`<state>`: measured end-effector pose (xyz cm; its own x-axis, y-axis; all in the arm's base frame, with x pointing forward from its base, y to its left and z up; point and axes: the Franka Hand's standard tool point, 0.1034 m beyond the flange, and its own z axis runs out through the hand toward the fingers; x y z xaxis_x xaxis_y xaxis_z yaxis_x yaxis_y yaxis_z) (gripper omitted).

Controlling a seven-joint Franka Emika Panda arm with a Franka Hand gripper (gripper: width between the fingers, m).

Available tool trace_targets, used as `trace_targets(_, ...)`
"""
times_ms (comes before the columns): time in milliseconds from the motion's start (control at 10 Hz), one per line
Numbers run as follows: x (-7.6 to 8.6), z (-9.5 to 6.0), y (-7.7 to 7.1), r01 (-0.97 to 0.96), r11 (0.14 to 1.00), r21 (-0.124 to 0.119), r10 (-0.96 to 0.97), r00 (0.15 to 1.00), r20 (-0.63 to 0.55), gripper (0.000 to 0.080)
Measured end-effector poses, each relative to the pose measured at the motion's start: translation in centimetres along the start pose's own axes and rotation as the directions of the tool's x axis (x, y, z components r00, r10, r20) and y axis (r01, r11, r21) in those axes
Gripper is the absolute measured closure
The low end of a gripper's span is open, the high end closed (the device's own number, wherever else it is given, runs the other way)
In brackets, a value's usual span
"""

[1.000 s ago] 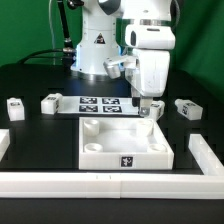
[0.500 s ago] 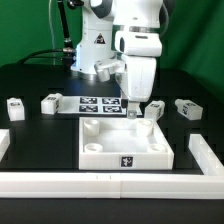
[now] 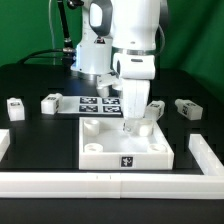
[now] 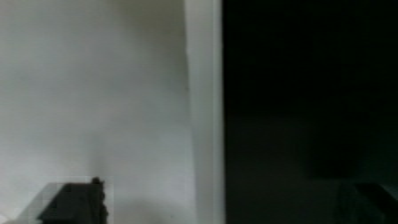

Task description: Assemble square table

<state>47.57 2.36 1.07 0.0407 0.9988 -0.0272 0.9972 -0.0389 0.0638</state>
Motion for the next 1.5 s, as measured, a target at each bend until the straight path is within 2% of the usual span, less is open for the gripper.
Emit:
trace_targets(100, 0.0, 0.1, -0.1, 0.000, 1.000, 0.002, 0.000, 1.000, 0.000, 0.0173)
trace_targets(200, 0.0, 0.1, -0.1, 0.000, 1.000, 0.003, 0.000, 1.000, 0.000, 0.0362)
trace_targets(300, 0.0, 0.1, -0.1, 0.000, 1.000, 0.003, 0.000, 1.000, 0.000, 0.0362)
trace_targets(500, 0.0, 0.2, -0.2, 0.001, 1.000, 0.005, -0.001, 1.000, 0.000, 0.0727)
trace_targets(1100, 0.0, 0.2, -0.2, 0.000, 1.000, 0.005, 0.000, 1.000, 0.000, 0.0739)
trace_targets(1200, 0.3, 0.2, 0.0, -0.007, 1.000, 0.015, 0.007, 1.000, 0.005, 0.0739)
trace_targets(1300, 1.3, 0.3, 1.2, -0.002, 1.000, 0.022, 0.002, 1.000, 0.013, 0.0739)
trace_targets(1500, 3.9, 0.3, 3.7, 0.019, 1.000, 0.003, -0.019, 1.000, 0.006, 0.0739)
